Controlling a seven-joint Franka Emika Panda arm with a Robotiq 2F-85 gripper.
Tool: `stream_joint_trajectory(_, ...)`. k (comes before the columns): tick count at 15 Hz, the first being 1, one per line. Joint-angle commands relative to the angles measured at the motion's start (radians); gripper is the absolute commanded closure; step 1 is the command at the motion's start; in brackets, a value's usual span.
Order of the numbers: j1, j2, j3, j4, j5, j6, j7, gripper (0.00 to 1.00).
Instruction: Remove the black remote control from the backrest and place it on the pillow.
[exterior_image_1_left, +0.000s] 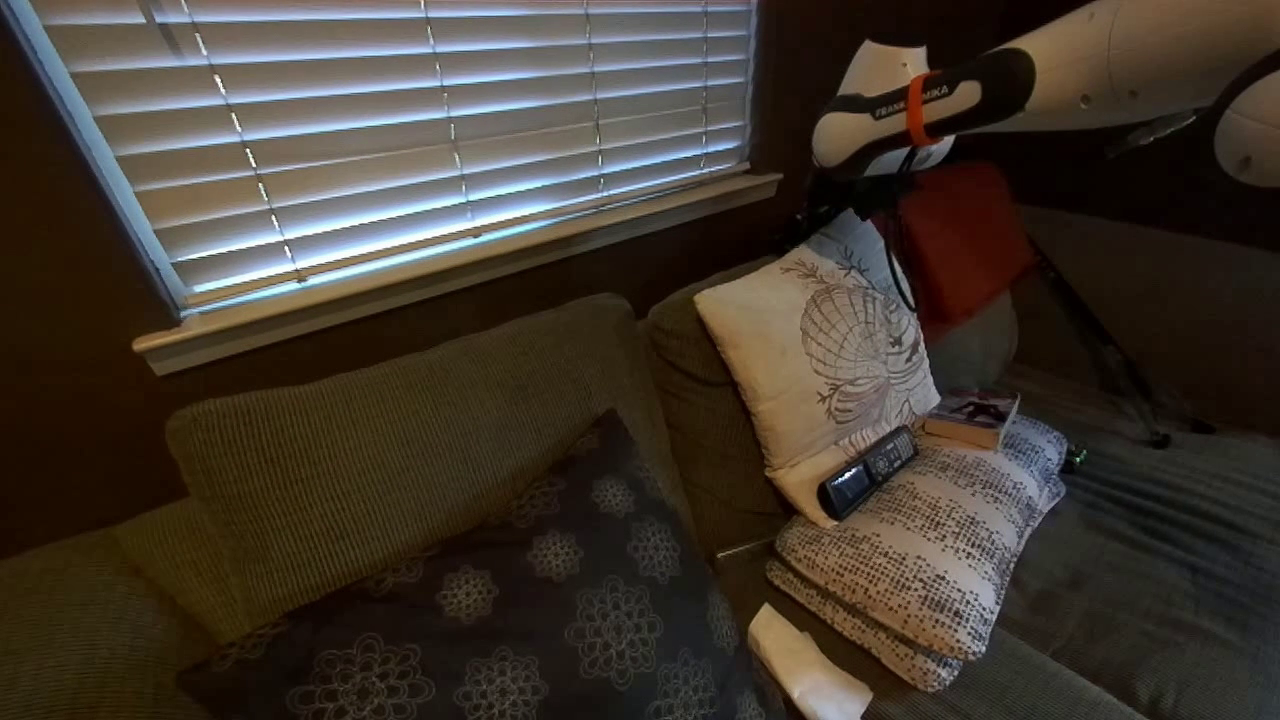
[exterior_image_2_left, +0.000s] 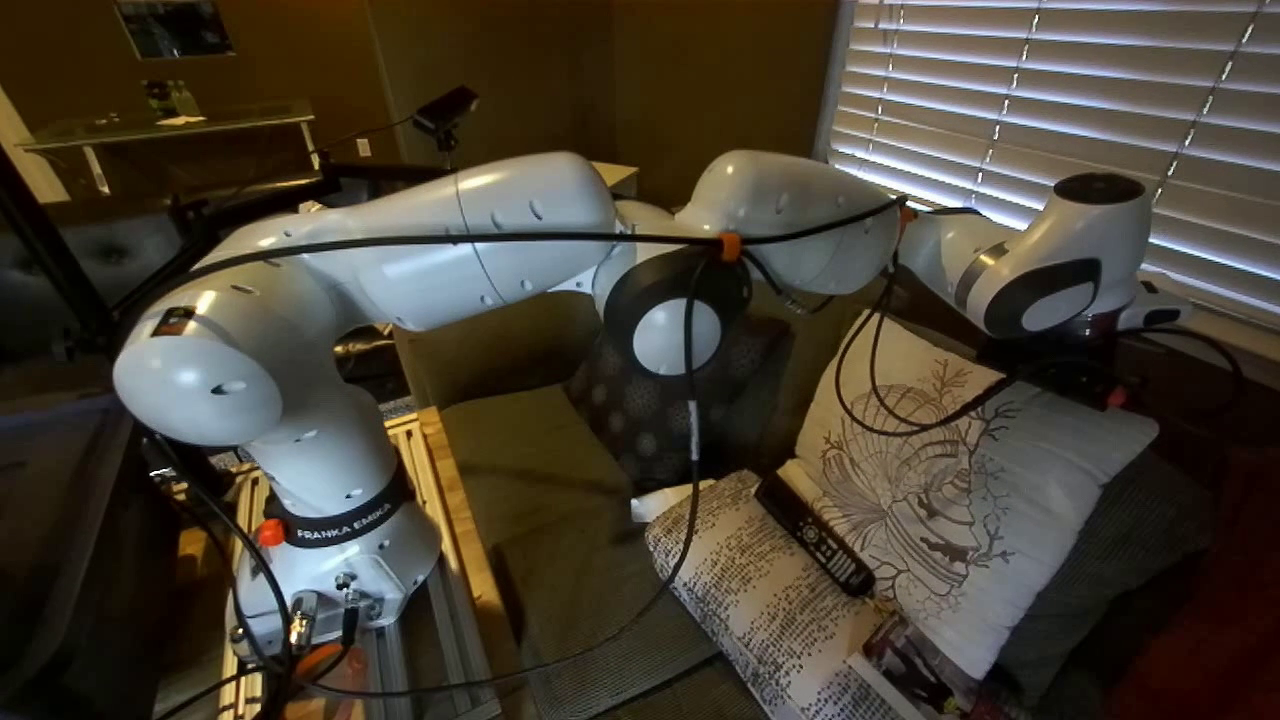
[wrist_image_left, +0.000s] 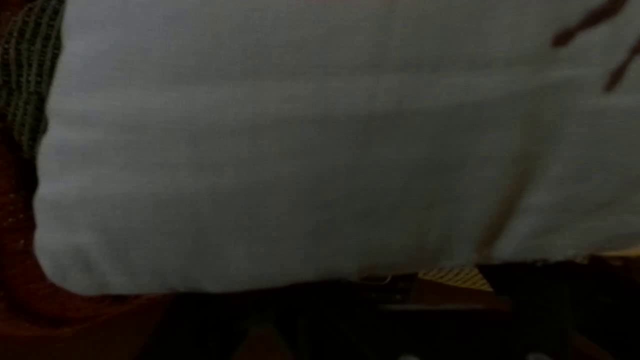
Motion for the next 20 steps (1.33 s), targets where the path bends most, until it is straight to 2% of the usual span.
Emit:
stream_joint_trajectory(1,-0.004,0.027,0.008,0.049,0.004,-0.015,-0.012,0.00)
stream_joint_trajectory(11,-0.007,0.058,0.013,0.067,0.021,0.119,0.094,0.00)
stream_joint_trajectory(17,-0.003,0.062,0.005,0.058,0.008,0.094,0.099,0.00)
stream_joint_trajectory(18,-0.002,0.063,0.003,0.057,0.005,0.090,0.097,0.10)
stream_joint_trajectory(19,-0.001,0.064,0.002,0.057,0.004,0.085,0.095,0.26)
stream_joint_trajectory(20,-0.001,0.064,0.003,0.057,0.004,0.082,0.094,0.34)
